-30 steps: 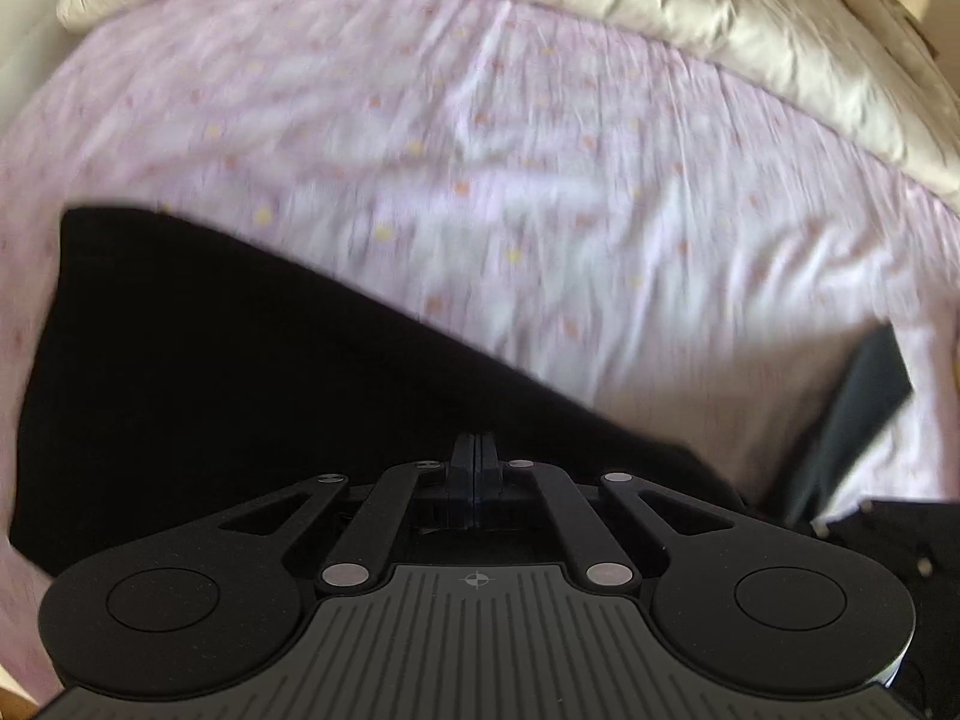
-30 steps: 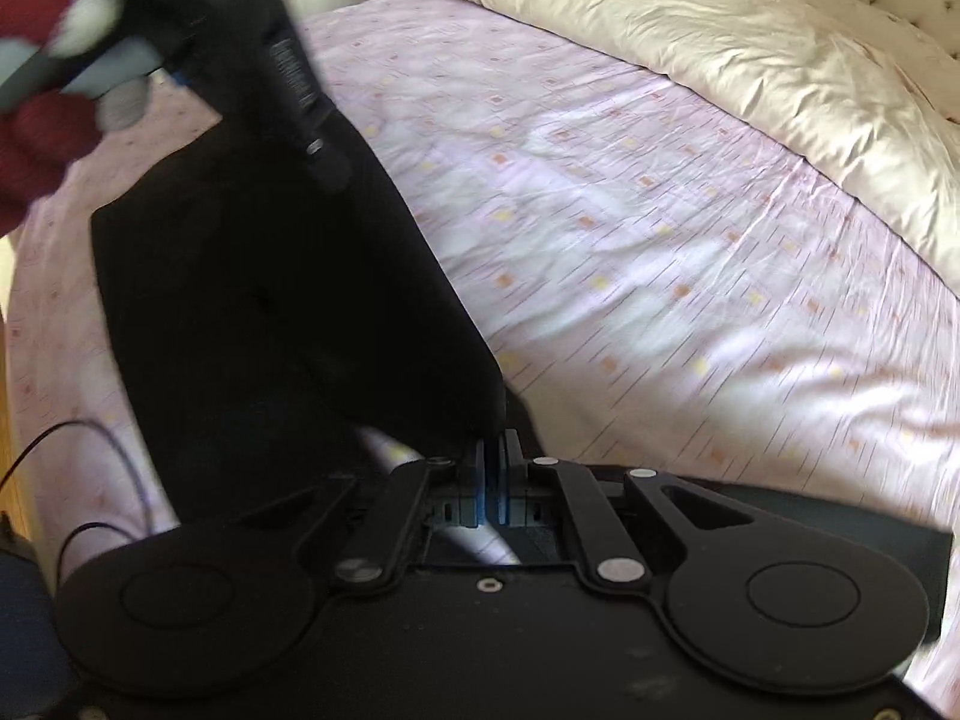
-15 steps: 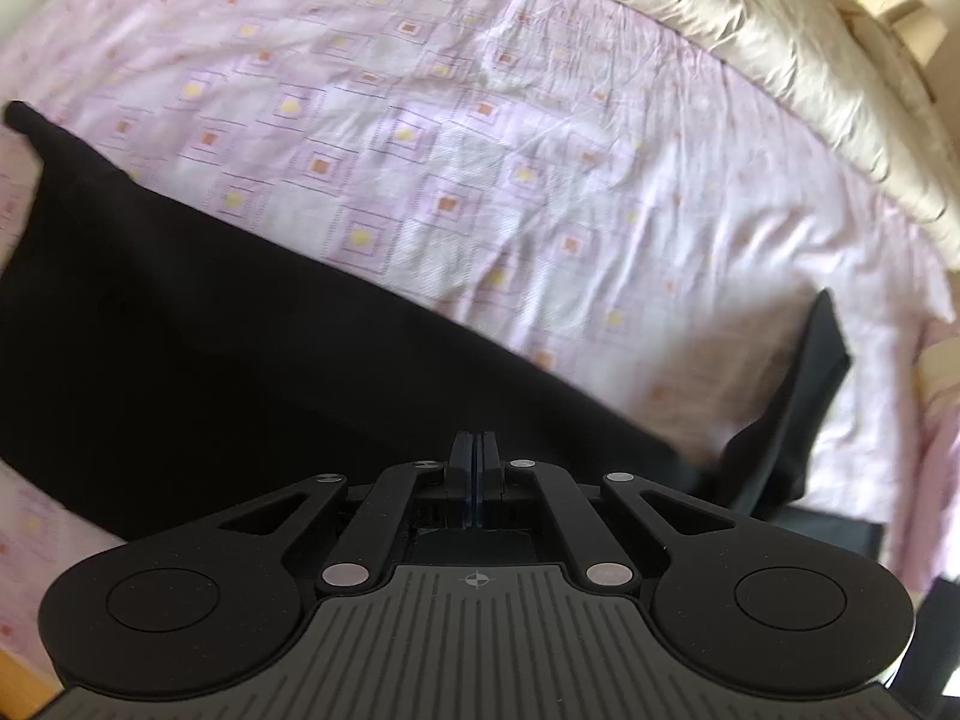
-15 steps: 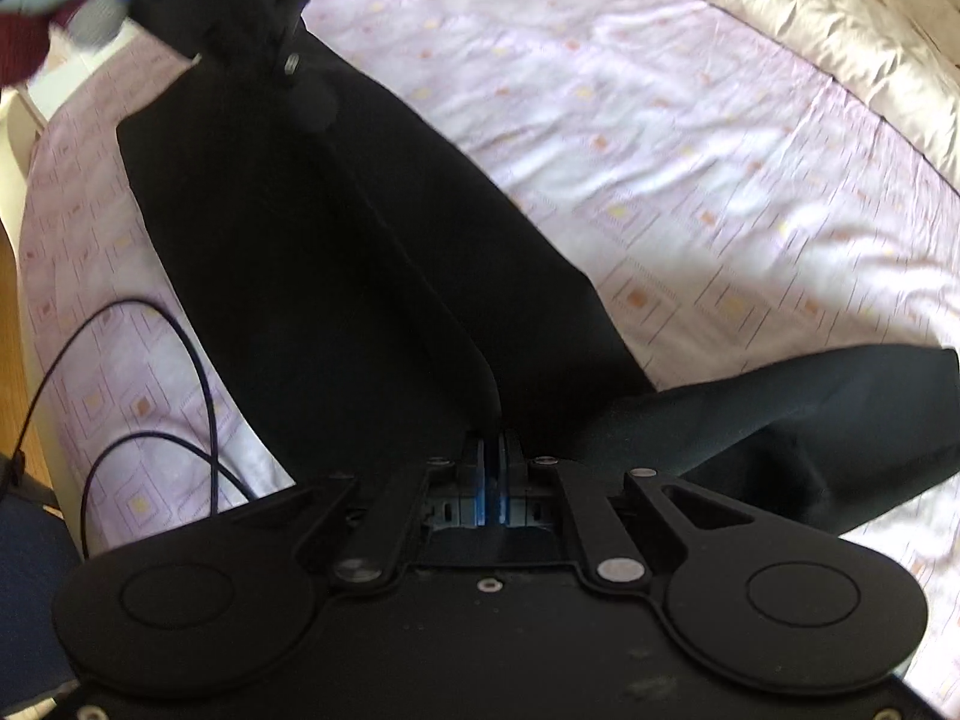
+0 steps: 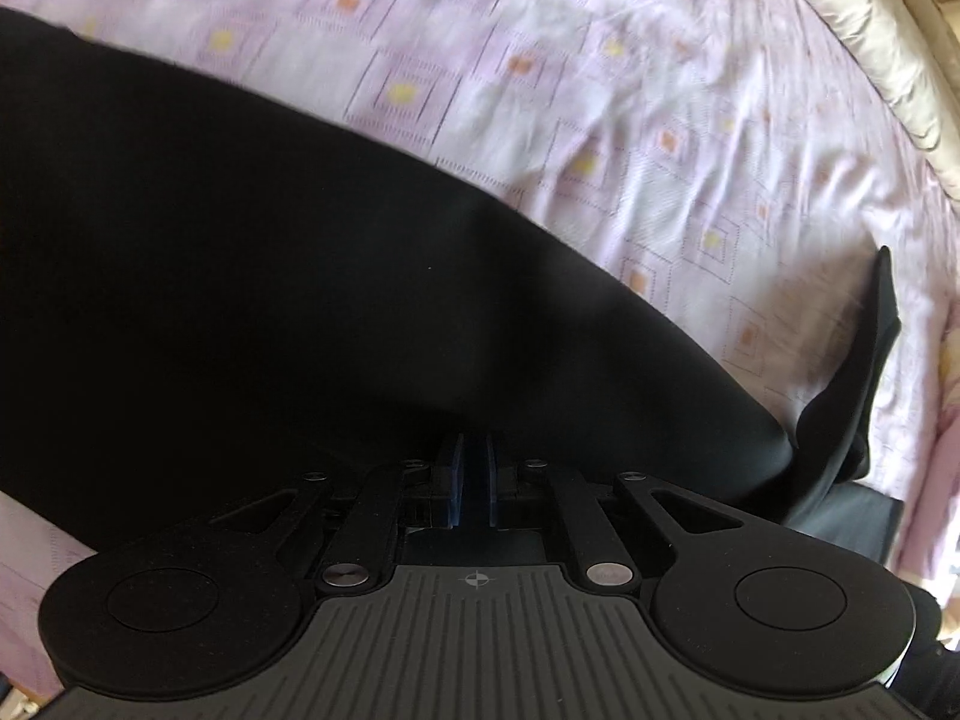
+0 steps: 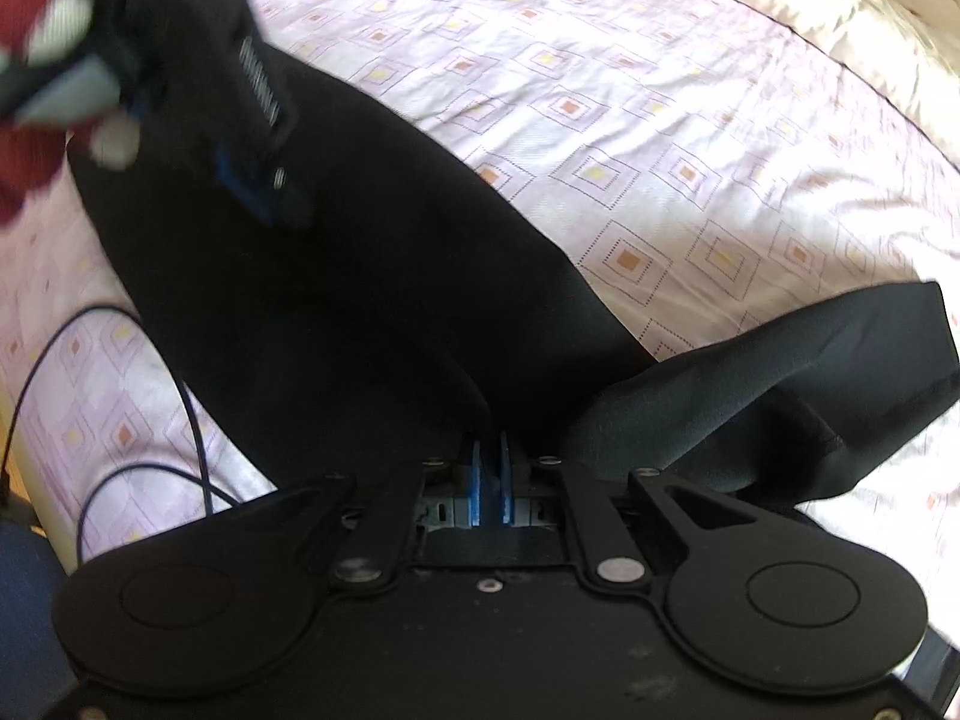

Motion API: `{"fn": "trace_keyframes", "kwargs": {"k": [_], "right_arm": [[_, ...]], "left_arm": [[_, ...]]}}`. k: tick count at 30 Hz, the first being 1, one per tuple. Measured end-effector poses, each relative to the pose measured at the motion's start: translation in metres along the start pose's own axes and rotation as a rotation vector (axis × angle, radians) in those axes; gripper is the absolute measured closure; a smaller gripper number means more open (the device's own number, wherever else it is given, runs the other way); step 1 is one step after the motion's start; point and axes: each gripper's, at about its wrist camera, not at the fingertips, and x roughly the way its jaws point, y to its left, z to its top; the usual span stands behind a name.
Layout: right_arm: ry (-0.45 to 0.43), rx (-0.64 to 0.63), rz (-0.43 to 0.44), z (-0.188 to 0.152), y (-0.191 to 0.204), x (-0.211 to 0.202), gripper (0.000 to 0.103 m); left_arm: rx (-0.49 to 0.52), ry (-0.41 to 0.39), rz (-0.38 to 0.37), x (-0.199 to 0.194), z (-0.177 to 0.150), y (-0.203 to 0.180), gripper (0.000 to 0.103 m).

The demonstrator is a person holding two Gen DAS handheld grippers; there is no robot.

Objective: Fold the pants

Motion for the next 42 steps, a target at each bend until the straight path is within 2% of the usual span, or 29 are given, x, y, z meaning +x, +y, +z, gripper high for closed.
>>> {"fn": "trace_keyframes", "kwargs": {"k": [4,8,9,12,15,20,26,28,30,33,37,42], "right_arm": [[-0.029,0.109,0.014,0.004,-0.004,-0.010,0.087],[-0.138,0.320,0.031,0.005,-0.024,-0.045,0.076],[-0.169,0.373,0.017,0.005,-0.030,-0.053,0.072],[-0.206,0.480,-0.072,0.015,-0.050,-0.060,0.069],[-0.171,0.540,-0.173,0.036,-0.075,-0.043,0.068],[-0.120,0.614,-0.254,0.073,-0.122,-0.002,0.068],[0.059,0.597,-0.394,0.096,-0.156,0.052,0.069],[0.105,0.597,-0.411,0.094,-0.163,0.059,0.076],[0.099,0.611,-0.390,0.083,-0.168,0.053,0.099],[0.030,0.662,-0.404,0.063,-0.169,0.016,0.100],[-0.043,0.809,-0.452,0.008,-0.170,-0.038,0.100],[-0.023,0.985,-0.458,-0.076,-0.164,-0.060,0.099]], "left_arm": [[0.052,0.011,-0.003,0.003,0.000,-0.003,0.095],[0.097,0.020,-0.012,0.008,-0.004,-0.005,0.095],[0.109,0.019,-0.012,0.008,-0.003,-0.005,0.095],[0.145,0.018,-0.015,0.008,-0.004,-0.006,0.095],[0.153,0.026,-0.021,0.008,-0.003,-0.005,0.095],[0.137,0.035,-0.025,0.007,-0.001,-0.002,0.095],[0.195,0.020,0.029,0.009,-0.005,-0.016,0.095],[0.218,0.010,0.048,0.010,-0.007,-0.020,0.095],[0.237,-0.001,0.064,0.010,-0.010,-0.025,0.095],[0.265,-0.016,0.085,0.010,-0.015,-0.031,0.095],[0.301,-0.035,0.112,0.010,-0.020,-0.037,0.095],[0.309,-0.059,0.128,0.010,-0.027,-0.043,0.095]]}}
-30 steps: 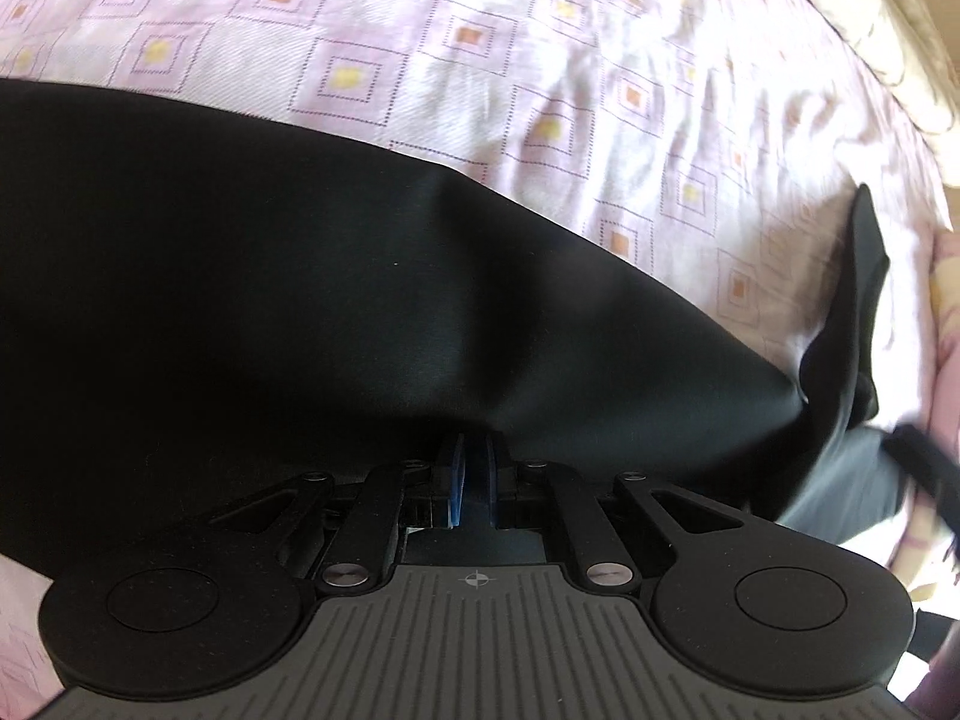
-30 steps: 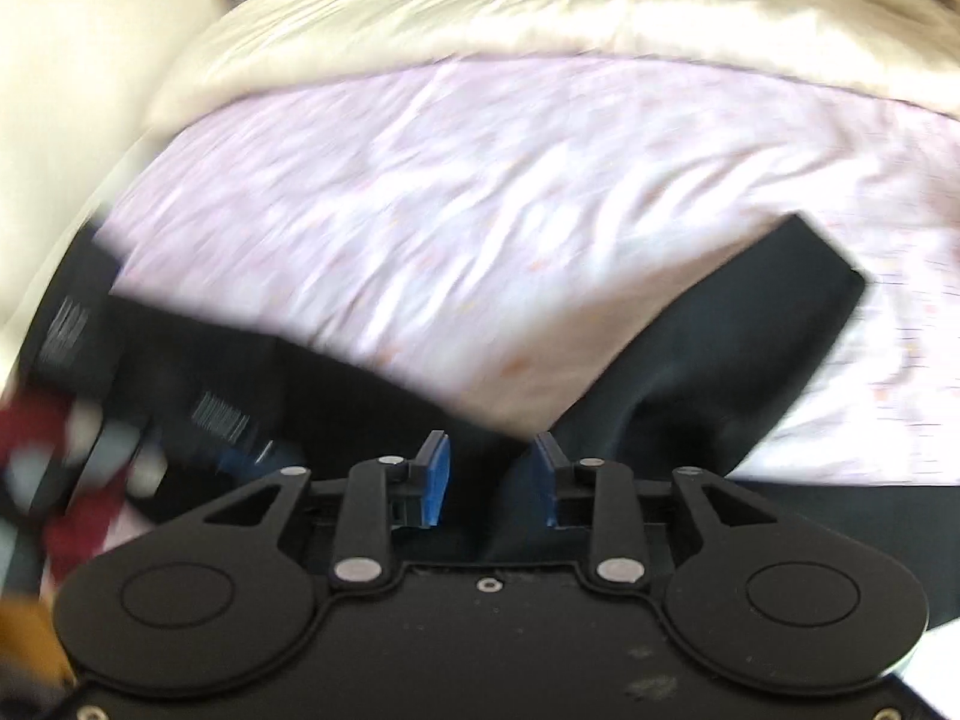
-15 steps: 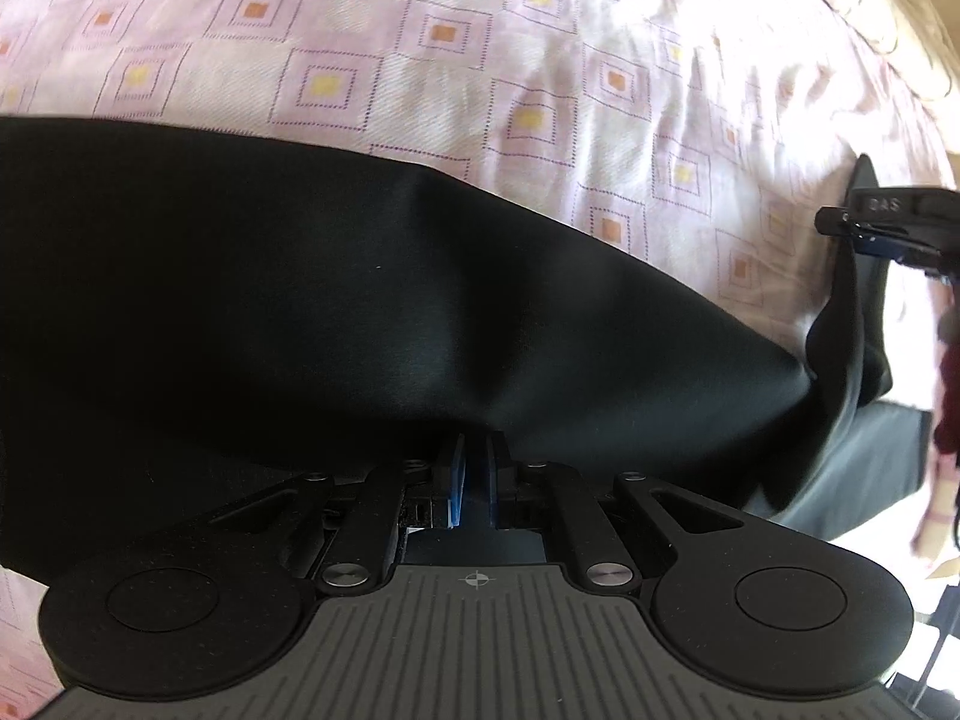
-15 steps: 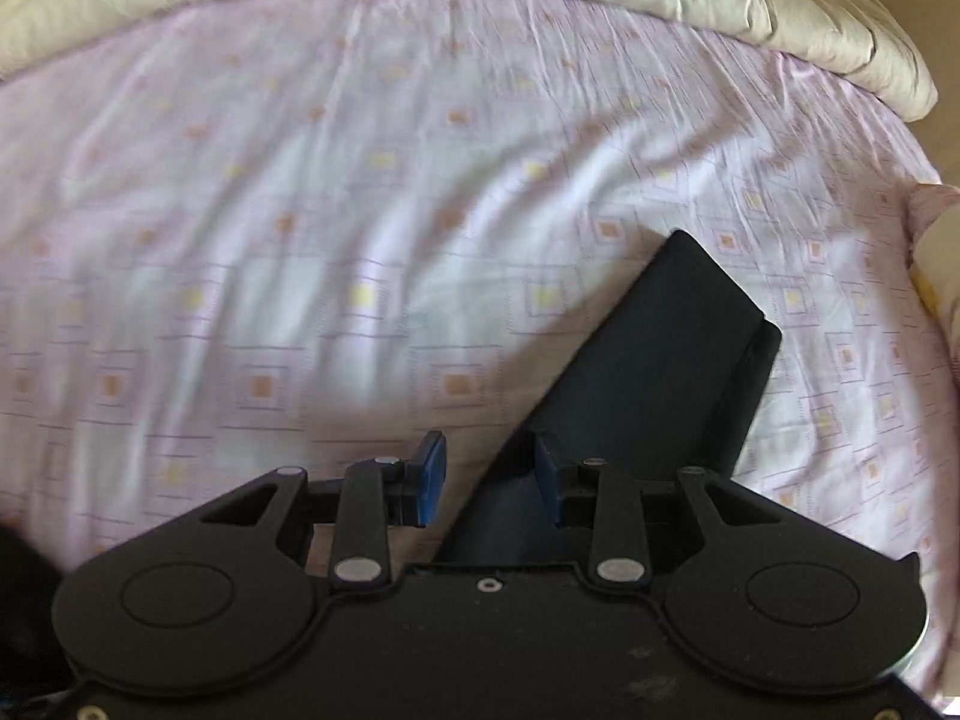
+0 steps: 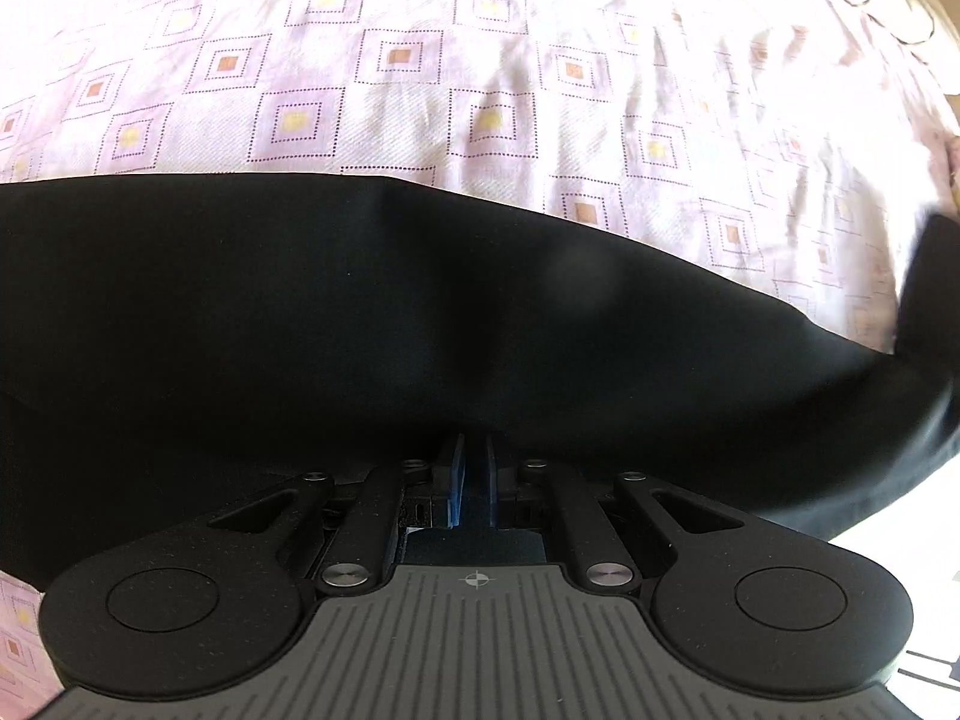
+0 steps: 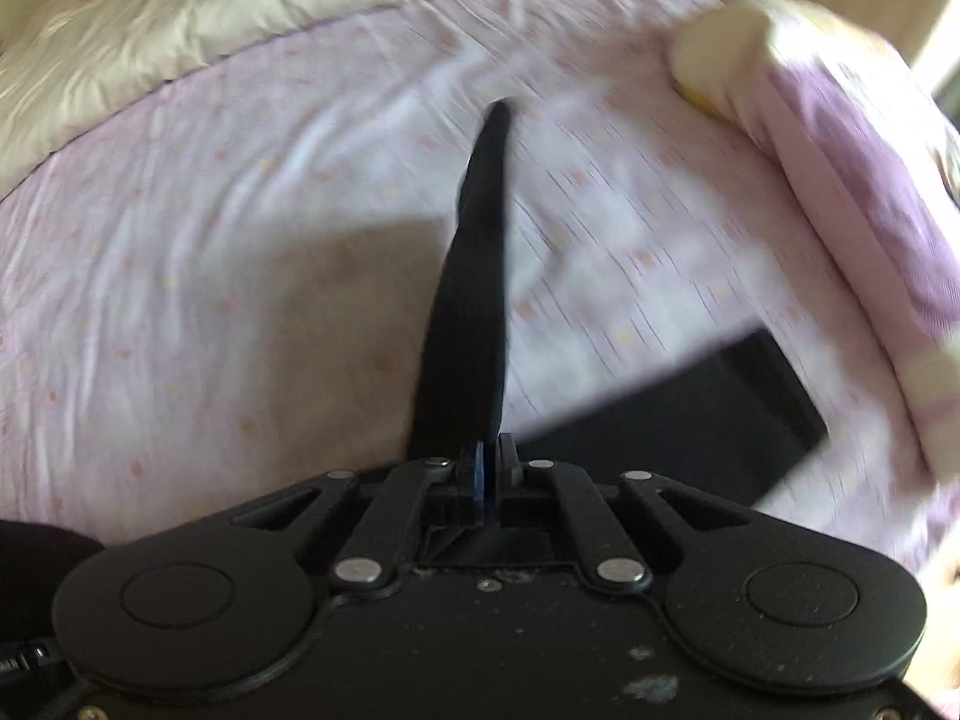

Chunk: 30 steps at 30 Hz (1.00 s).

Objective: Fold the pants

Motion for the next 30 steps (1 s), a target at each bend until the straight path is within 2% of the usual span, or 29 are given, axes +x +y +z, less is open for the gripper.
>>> {"fn": "trace_keyframes", "kwargs": {"k": [3,6,8,11,17,20,24,26,30], "right_arm": [[0.057,0.036,0.013,-0.026,-0.021,0.015,0.098],[0.068,0.040,0.057,-0.042,-0.036,0.022,0.094],[0.045,0.073,0.099,-0.049,-0.047,0.019,0.085],[0.001,0.131,0.140,-0.057,-0.066,0.014,0.081],[-0.101,0.180,0.120,-0.052,-0.103,0.014,0.074],[-0.108,0.136,0.092,-0.041,-0.119,0.022,0.072],[-0.107,0.111,0.129,-0.027,-0.131,0.024,0.070],[-0.118,0.024,0.163,-0.024,-0.119,0.018,0.070],[-0.129,-0.192,0.295,-0.034,-0.070,0.000,0.070]], "left_arm": [[-0.018,-0.012,0.002,-0.002,-0.003,-0.001,0.095],[-0.039,-0.031,-0.002,-0.010,-0.007,0.003,0.095],[-0.056,-0.052,-0.001,-0.022,-0.011,0.011,0.095],[-0.075,-0.099,0.013,-0.040,-0.020,0.004,0.095],[-0.101,-0.143,0.034,-0.062,-0.045,-0.016,0.095],[-0.114,-0.144,0.039,-0.064,-0.055,-0.036,0.095],[-0.130,-0.142,0.067,-0.060,-0.068,-0.048,0.095],[-0.141,-0.141,0.088,-0.060,-0.073,-0.048,0.095],[-0.190,-0.136,0.121,-0.061,-0.079,-0.044,0.095]]}}
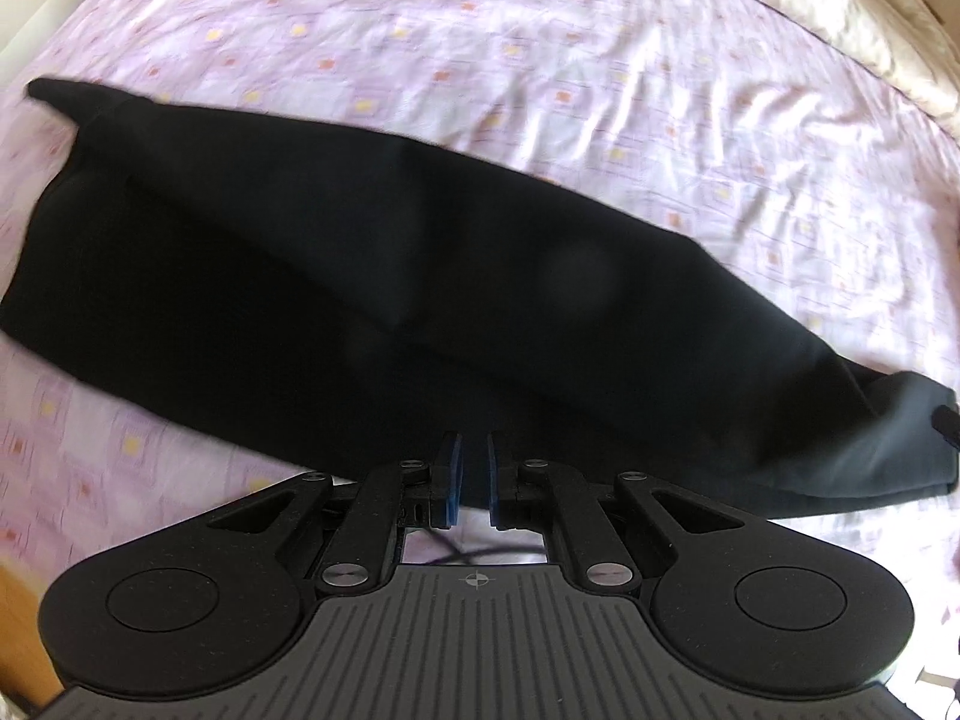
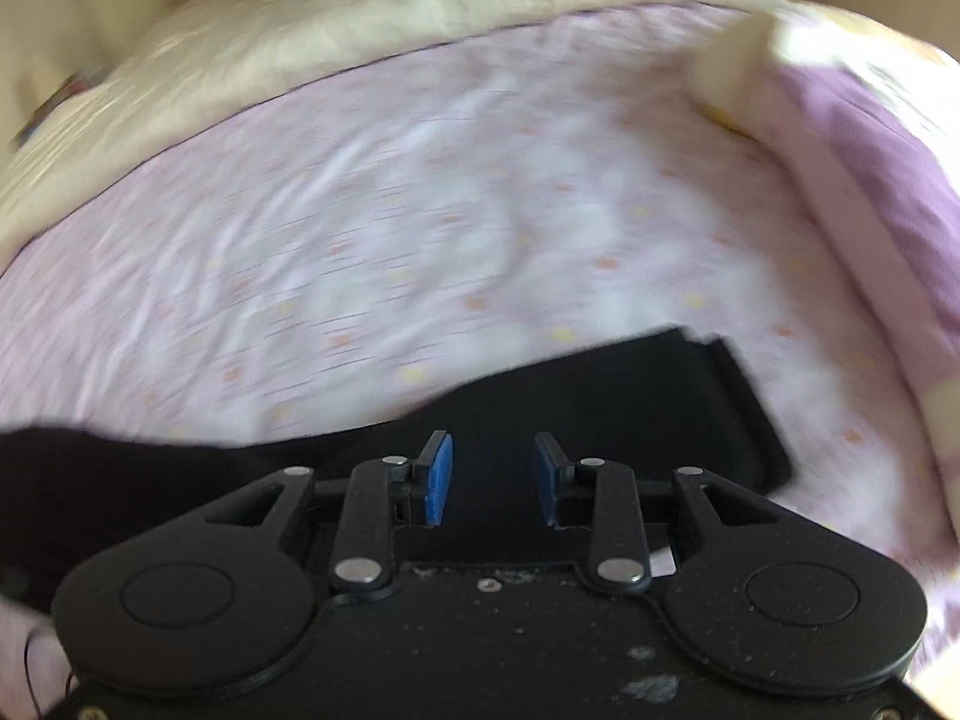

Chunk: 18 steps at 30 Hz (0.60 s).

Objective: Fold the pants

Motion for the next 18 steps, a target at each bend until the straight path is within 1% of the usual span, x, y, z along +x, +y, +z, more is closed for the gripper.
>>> {"fn": "trace_keyframes", "kwargs": {"k": [5,9,12,15,18], "right_arm": [[0.018,-0.294,0.194,-0.013,0.085,-0.004,0.070],[0.042,-0.474,0.312,-0.030,0.151,-0.007,0.071],[0.052,-0.553,0.359,-0.043,0.200,-0.009,0.070],[0.055,-0.601,0.376,-0.053,0.249,-0.008,0.070],[0.060,-0.633,0.372,-0.060,0.299,-0.002,0.069]], "left_arm": [[-0.073,-0.018,0.028,-0.014,-0.006,0.027,0.095],[-0.084,-0.019,0.051,-0.014,0.000,0.053,0.095],[-0.086,-0.018,0.051,-0.012,0.009,0.078,0.095],[-0.080,-0.012,0.036,-0.012,0.018,0.107,0.095],[-0.076,-0.009,0.044,-0.010,0.029,0.139,0.094]]}}
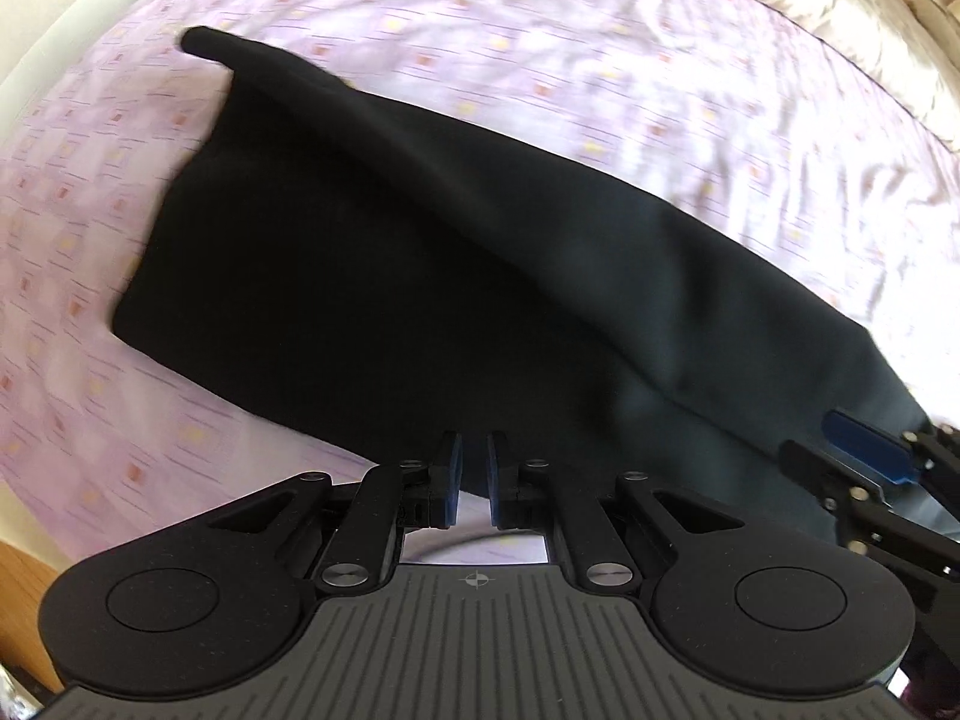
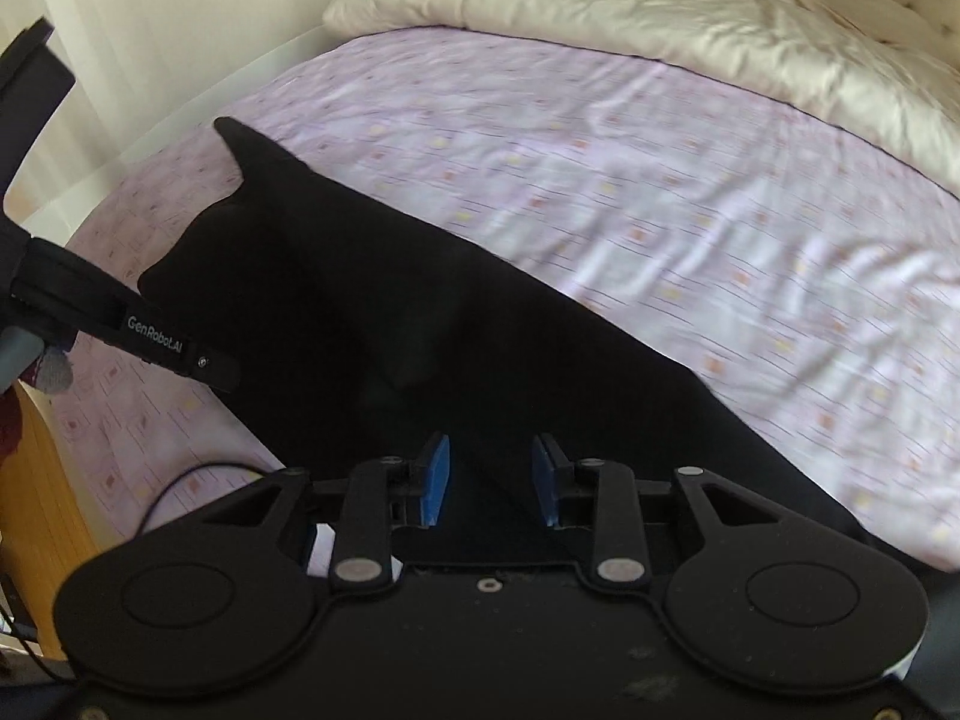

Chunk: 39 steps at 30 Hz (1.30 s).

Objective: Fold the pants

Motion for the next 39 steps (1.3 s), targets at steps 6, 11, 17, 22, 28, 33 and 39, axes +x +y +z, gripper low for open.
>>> {"fn": "trace_keyframes", "kwargs": {"k": [6,11,17,22,28,33,39], "right_arm": [[0.000,-0.113,-0.053,0.040,0.074,0.050,0.066],[-0.010,-0.275,-0.158,0.060,0.125,0.091,0.064],[-0.028,-0.402,-0.214,0.070,0.149,0.111,0.092],[-0.040,-0.283,-0.096,0.084,0.137,0.071,0.100],[0.028,-0.377,0.011,0.048,0.151,0.040,0.100],[0.096,-0.401,0.023,0.023,0.163,0.048,0.100],[0.133,-0.331,0.044,0.020,0.156,0.061,0.100]], "left_arm": [[-0.024,0.004,-0.002,0.006,0.023,0.063,0.094],[-0.036,-0.002,-0.010,0.006,0.041,0.097,0.094],[-0.040,-0.034,-0.032,0.000,0.053,0.123,0.094],[-0.006,-0.117,-0.064,-0.026,0.065,0.120,0.094],[0.012,-0.188,-0.119,-0.040,0.079,0.111,0.093],[0.013,-0.131,-0.106,-0.015,0.085,0.102,0.093],[0.127,-0.053,-0.068,0.023,0.070,0.084,0.093]]}}
